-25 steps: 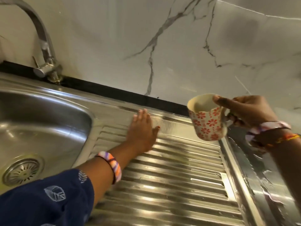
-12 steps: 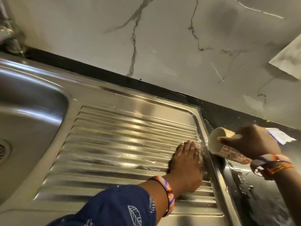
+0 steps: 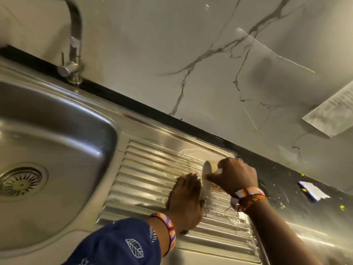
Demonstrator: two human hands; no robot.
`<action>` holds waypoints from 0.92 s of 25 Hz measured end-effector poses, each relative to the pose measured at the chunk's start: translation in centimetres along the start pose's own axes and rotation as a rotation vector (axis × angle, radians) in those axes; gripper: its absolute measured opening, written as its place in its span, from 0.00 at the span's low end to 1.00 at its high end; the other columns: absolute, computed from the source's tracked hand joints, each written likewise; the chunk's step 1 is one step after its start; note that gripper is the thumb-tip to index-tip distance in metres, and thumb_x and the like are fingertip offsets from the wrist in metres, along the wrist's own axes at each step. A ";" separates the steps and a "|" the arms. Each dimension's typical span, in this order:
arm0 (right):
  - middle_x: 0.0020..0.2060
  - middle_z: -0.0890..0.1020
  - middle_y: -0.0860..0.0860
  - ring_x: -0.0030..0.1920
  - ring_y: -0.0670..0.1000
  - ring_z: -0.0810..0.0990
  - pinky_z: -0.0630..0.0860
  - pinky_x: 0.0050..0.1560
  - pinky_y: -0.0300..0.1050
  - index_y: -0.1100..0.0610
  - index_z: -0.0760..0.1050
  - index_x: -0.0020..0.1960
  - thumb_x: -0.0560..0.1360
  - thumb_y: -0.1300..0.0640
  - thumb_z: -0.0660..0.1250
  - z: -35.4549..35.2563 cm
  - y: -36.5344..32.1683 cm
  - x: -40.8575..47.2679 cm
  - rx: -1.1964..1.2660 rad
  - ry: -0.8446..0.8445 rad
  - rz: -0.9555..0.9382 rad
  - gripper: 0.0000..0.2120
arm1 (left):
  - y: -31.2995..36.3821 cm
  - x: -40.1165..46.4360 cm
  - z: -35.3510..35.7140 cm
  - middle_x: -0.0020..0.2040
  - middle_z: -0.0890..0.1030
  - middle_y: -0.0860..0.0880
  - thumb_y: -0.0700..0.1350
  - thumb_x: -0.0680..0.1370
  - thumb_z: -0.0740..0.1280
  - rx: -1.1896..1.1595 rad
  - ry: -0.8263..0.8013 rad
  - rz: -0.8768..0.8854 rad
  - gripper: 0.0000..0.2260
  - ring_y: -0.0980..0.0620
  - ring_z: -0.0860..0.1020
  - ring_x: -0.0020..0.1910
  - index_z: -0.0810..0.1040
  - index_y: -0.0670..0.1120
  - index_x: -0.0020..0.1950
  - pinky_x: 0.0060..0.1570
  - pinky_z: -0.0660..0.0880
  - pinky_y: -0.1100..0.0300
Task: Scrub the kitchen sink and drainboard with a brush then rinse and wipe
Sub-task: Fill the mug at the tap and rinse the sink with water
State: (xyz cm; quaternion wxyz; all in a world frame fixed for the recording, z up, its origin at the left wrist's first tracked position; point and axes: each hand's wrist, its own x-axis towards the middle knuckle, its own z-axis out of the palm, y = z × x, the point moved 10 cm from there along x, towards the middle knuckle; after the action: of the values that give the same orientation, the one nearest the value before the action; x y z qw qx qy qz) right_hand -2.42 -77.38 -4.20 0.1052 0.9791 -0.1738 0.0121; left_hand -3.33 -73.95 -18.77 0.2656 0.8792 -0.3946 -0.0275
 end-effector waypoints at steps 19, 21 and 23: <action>0.51 0.82 0.51 0.50 0.52 0.79 0.72 0.46 0.43 0.55 0.79 0.53 0.71 0.37 0.65 -4.9 -26.3 4.5 0.128 0.126 -0.215 0.23 | -28.2 -11.4 -18.4 0.75 0.58 0.38 0.54 0.82 0.46 0.296 -0.144 -0.412 0.27 0.43 0.55 0.75 0.58 0.37 0.74 0.73 0.50 0.52; 0.49 0.82 0.52 0.47 0.52 0.79 0.72 0.42 0.41 0.56 0.80 0.52 0.69 0.37 0.67 -5.1 -28.0 5.5 0.272 0.142 -0.184 0.24 | -32.3 -11.4 -22.3 0.69 0.69 0.38 0.56 0.82 0.46 0.191 -0.088 -0.549 0.26 0.42 0.66 0.69 0.69 0.40 0.68 0.68 0.61 0.52; 0.44 0.83 0.52 0.41 0.51 0.78 0.69 0.34 0.39 0.58 0.80 0.49 0.68 0.38 0.69 -4.6 -29.2 6.5 0.496 0.130 -0.114 0.24 | -36.1 -10.6 -25.9 0.66 0.73 0.39 0.60 0.80 0.49 -0.052 -0.002 -0.677 0.28 0.41 0.71 0.65 0.72 0.41 0.66 0.64 0.66 0.51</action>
State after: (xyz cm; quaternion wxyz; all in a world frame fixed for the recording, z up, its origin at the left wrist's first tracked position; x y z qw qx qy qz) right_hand 13.71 -51.82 -5.21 -0.1267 0.9803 -0.1029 0.1113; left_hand 20.55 -35.16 -15.92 0.2631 0.9533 -0.0797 -0.1251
